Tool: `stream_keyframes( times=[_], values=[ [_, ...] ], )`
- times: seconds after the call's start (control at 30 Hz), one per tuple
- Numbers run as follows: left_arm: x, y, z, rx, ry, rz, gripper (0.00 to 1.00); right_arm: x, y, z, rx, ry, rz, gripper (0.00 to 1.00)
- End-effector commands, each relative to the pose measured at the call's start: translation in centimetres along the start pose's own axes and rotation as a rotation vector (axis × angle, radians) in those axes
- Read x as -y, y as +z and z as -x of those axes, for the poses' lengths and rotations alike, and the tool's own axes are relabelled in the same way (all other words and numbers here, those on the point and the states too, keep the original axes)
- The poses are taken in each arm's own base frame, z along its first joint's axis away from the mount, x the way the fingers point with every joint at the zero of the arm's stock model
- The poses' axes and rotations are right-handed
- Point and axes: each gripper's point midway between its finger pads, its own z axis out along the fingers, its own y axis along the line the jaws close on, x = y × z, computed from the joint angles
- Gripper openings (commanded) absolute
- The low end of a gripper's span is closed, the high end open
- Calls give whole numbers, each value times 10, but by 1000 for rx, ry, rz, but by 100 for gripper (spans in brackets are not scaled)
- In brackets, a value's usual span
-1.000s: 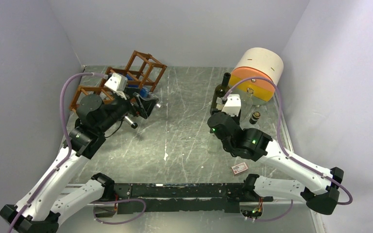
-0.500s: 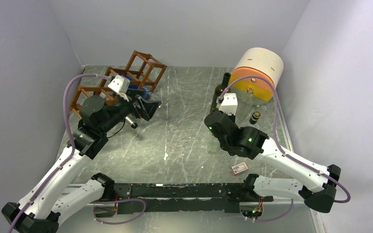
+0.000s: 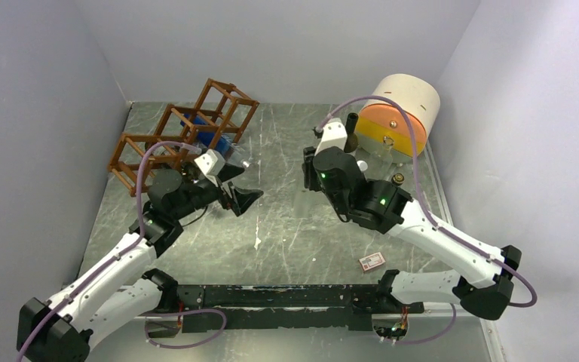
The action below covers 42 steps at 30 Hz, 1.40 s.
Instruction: Put the wine bottle on the wine rack
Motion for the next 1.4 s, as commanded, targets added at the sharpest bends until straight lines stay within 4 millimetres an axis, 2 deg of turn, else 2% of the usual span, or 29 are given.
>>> stream_keyframes(
  times=[0.0,0.2,0.3,0.4,0.6,0.87,1.07,1.37],
  values=[
    [21,10,9,64,80,-117,99,-37,0,42,93,34,159,0],
    [21,26,-25,0,119,-115,98,-67,0,51,78,57,282,0],
    [19,33,-44,-49,132,-121,97,-74,-3,59,89,70,322,0],
    [25,37,-54,-71,136,-165,97,-79,-7,68,110,80,351,0],
    [59,31,-56,-52,121,-367,97,-85,-13,79,132,94,391,0],
    [44,33,-47,-4,143,-269,88,-89,-23,91,174,103,443,0],
    [55,34,-40,-66,155,-332,82,-85,-35,104,201,126,459,0],
    [53,39,-37,-70,190,-337,76,-85,-48,111,229,172,501,0]
  ],
)
